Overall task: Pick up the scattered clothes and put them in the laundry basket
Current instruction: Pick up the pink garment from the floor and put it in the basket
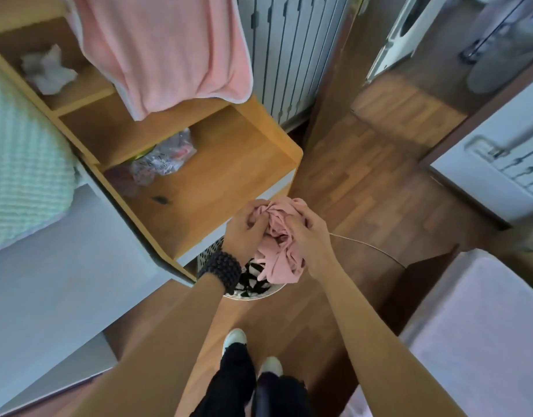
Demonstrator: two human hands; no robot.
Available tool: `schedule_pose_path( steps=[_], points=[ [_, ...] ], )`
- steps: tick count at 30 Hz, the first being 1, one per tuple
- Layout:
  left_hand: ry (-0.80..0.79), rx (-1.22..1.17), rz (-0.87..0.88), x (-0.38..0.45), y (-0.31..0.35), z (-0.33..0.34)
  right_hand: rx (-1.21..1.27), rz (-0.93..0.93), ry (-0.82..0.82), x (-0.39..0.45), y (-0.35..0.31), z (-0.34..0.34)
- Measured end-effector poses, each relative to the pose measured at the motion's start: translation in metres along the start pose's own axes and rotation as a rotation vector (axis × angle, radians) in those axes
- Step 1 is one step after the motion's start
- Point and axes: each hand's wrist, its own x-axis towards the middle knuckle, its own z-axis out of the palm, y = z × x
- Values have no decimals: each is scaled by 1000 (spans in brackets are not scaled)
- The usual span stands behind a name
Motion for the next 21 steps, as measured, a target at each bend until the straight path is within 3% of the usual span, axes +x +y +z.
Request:
schedule_pose_path(
  steps=[7,15,18,21],
  points=[
    [-78,37,-226,58,-93,39,-60,202,-64,73,83,18],
    [-103,112,-428,106,-230,98,-122,358,-130,159,225,41],
    [-82,151,-507,105,-243,98,-20,452,-166,165,239,39],
    [-50,152,-511,96,-224,90,-73,398,-241,160,221,33]
  ],
)
